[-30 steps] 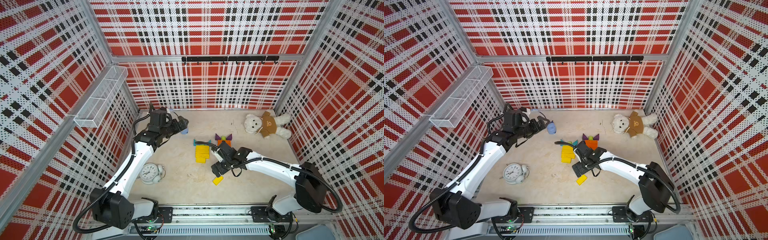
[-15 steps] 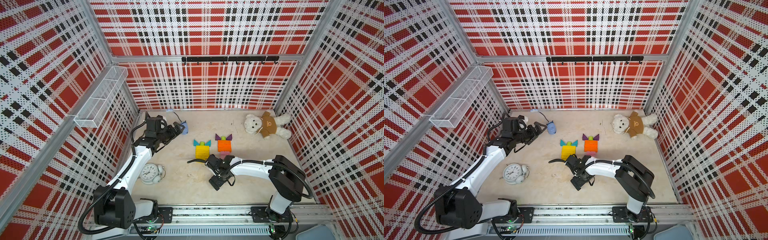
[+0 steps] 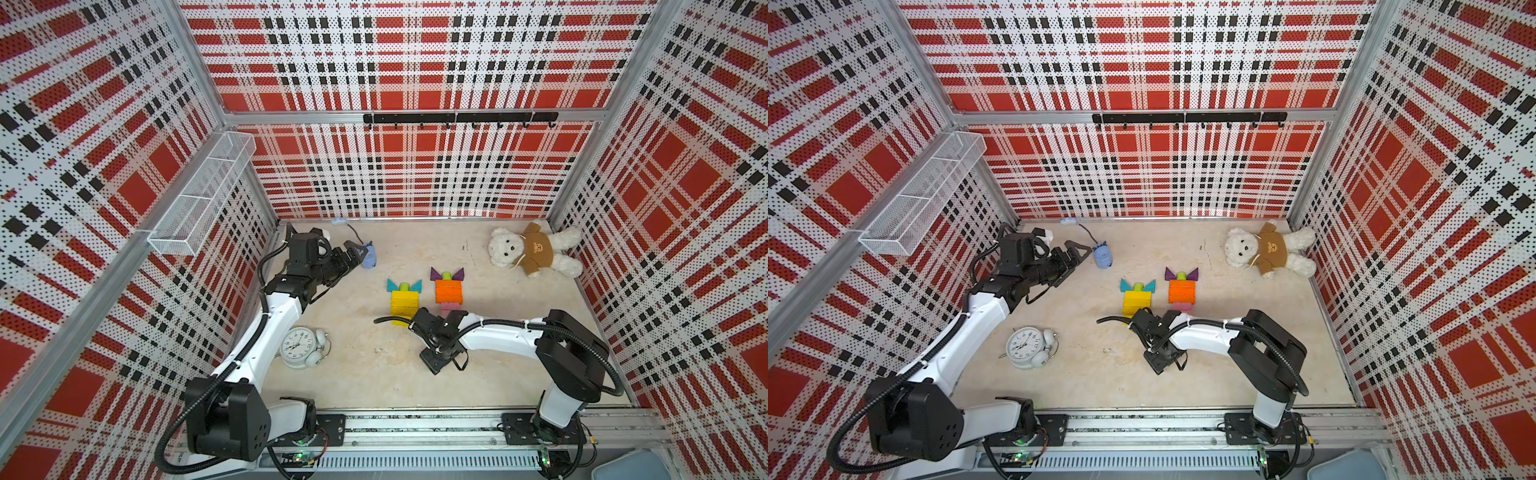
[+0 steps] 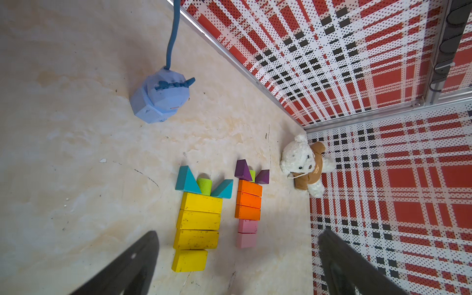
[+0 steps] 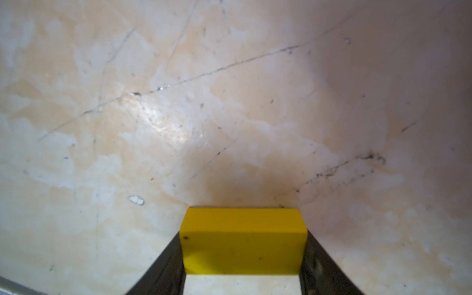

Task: Assemble a carrot with building blocks
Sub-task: Pick up the building block from the center of the board, then assemble the building block at the center of the board.

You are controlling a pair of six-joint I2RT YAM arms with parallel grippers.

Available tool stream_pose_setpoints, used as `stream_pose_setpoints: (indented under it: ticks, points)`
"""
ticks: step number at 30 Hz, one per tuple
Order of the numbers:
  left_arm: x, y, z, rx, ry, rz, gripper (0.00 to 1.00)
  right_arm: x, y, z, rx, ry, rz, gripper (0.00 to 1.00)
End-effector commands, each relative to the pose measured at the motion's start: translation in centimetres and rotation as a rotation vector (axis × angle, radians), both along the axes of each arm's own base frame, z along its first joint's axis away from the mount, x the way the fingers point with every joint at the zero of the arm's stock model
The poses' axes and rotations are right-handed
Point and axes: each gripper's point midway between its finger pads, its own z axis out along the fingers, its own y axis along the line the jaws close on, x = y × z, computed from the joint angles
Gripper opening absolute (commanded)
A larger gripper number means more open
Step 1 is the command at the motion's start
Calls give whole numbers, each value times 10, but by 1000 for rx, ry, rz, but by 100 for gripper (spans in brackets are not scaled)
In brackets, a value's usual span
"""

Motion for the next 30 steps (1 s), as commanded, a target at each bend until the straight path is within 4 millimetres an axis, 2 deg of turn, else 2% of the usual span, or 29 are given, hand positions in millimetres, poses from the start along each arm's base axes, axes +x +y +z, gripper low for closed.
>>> stream_pose_setpoints:
  ticks: [1, 5, 9, 12, 20, 27, 30]
  points:
    - [0, 3, 13, -7, -43, 10, 98, 12, 0, 11, 23, -68, -87, 60]
    - [0, 3, 9, -13, -29, 11, 98, 21, 12, 26, 64, -80, -184, 59]
    - [0, 1, 8, -25, -20, 6, 97, 31, 33, 38, 138, -78, -296, 59]
    - [0, -1, 9, -46, -22, 0, 97, 36, 51, 37, 201, -61, -354, 57]
    - [-1, -5, 9, -77, -20, -13, 96, 62, 79, 35, 193, -103, -445, 55]
    - [-3, -7, 13, -95, -26, -18, 95, 70, 92, 28, 201, -111, -497, 54]
    - [-3, -8, 14, -101, -29, -21, 95, 73, 92, 24, 181, -135, -514, 54]
